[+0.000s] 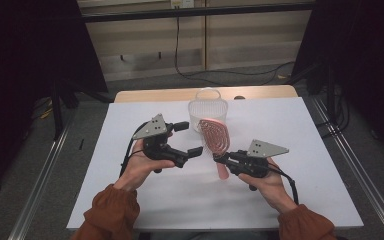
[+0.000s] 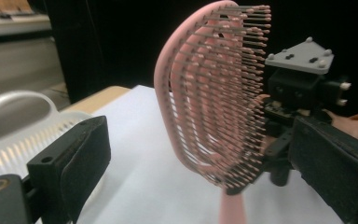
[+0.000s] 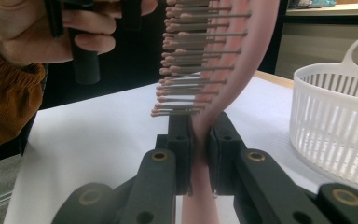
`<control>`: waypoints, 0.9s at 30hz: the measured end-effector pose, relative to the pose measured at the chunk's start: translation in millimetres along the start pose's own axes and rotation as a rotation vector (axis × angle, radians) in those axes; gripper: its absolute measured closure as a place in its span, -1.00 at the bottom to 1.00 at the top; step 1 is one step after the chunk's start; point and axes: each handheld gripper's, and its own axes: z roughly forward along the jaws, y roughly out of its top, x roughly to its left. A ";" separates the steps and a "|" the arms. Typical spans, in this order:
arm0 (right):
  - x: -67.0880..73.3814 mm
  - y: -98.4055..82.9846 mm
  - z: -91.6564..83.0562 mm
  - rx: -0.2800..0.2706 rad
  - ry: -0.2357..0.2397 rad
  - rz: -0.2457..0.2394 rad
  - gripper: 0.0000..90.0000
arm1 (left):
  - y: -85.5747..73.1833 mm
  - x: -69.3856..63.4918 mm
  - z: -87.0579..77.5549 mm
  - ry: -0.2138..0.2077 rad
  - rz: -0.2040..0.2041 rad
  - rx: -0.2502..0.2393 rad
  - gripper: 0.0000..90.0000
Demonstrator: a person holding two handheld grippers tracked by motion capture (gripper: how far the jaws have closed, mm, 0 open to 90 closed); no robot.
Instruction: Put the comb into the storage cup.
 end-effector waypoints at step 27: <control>2.3 -0.9 3.8 -0.018 0.085 0.015 0.82 | 7.8 -1.4 29.1 -0.107 0.032 -0.038 -0.28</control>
